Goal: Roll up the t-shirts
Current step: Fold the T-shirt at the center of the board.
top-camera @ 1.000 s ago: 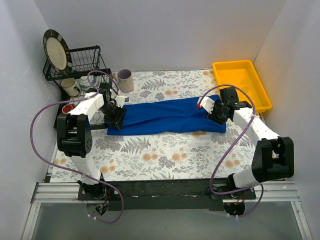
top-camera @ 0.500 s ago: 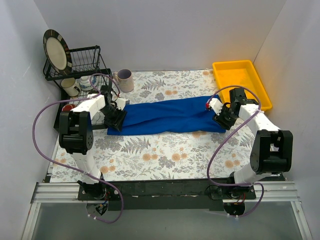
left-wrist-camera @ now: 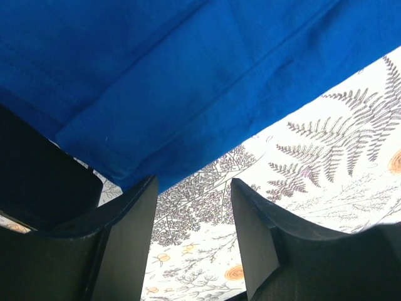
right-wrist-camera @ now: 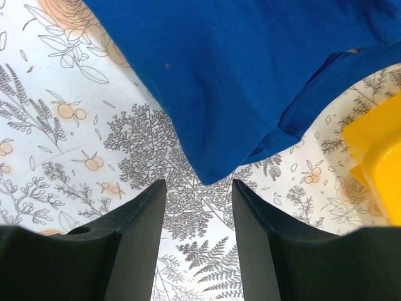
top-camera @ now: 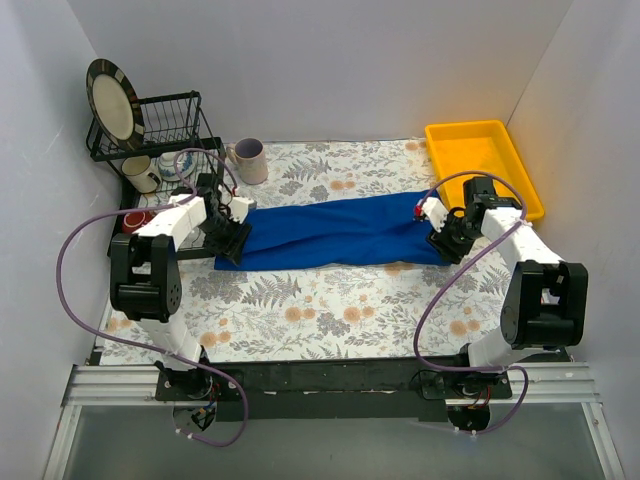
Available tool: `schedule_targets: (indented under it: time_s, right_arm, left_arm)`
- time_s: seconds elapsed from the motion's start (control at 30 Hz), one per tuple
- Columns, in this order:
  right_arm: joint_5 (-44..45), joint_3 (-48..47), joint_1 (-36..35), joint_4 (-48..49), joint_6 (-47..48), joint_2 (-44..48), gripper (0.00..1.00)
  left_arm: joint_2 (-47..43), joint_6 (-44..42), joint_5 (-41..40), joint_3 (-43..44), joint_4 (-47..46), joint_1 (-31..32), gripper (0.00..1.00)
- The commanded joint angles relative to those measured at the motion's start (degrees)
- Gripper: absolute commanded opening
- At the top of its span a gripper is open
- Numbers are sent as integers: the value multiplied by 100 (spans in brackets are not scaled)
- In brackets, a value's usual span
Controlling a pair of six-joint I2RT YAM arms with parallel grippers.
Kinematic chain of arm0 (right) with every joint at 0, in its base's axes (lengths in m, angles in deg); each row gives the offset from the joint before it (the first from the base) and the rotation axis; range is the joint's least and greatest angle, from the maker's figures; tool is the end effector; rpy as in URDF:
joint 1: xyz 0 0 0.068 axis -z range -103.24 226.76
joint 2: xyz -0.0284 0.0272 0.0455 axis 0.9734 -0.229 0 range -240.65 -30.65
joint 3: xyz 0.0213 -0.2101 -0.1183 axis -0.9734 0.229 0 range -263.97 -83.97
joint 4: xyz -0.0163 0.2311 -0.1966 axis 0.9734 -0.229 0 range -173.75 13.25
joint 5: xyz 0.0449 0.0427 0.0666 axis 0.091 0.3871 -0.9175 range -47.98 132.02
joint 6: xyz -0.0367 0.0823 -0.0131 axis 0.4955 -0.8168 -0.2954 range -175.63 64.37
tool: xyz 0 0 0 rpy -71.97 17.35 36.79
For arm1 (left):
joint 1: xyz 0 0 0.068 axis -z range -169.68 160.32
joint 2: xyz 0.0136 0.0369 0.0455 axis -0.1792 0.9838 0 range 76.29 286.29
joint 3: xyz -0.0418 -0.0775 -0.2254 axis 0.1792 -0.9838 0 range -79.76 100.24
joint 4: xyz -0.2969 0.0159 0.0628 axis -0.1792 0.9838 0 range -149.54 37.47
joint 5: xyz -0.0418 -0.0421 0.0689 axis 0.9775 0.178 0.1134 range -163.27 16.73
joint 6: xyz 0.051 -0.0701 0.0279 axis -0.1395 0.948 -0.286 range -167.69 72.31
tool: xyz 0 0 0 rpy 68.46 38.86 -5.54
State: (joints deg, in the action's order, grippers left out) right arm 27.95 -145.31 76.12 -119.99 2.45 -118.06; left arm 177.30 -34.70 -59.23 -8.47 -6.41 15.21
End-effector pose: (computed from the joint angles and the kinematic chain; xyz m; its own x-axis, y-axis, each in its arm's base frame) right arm 0.3500 0.0236 0.1285 -0.4124 -0.8280 -0.3799 -0.8452 0.5034 -0.1796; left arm 0.3618 -0.0508 0.0978 -0.9886 -0.1345 -0.0671 -0.1125 0.9583 -0.2626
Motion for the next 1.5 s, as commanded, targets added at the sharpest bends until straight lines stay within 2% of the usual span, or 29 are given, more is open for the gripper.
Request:
schedule_targets:
  time_s: [0.0,0.07,0.1,0.2,0.43,0.67,0.83,0.93,1.23,1.47]
  right_arm:
    - [-404,-80,249,-395,-34,50,55]
    - [-535,-167,293,-474,1,-65,55]
    - [-562,-185,293,-535,1,-117,59]
    - [-615,-273,319,-554,-34,-258,63]
    - [-536,-203,363,-439,-34,-250,64]
    - [-527,-141,390,-396,-78,-206,64]
    - [-527,-132,433,-343,-87,-197,64]
    - [-728,-316,608,-500,-157,-241,63]
    - [-1449,-581,952,-1098,-131,-302,64]
    - [-2047,-879,952,-1388,-236,-784,63]
  left_arm:
    - [-240,-297,-95,-229,-170,-14,50]
    - [-179,-350,-60,-238,-241,21,50]
    - [-100,-402,-42,-229,-258,21,50]
    - [23,-473,-138,-238,-373,100,50]
    - [165,-666,-508,-606,-689,267,45]
    - [-160,-798,-736,-1239,-953,434,19]
    - [-336,-886,-658,-1538,-822,566,7]
    - [-573,-930,-605,-1635,-549,575,6]
    - [-1943,-1668,-999,-2795,-65,575,6]
    - [-2261,-1765,-1237,-3217,-118,540,6]
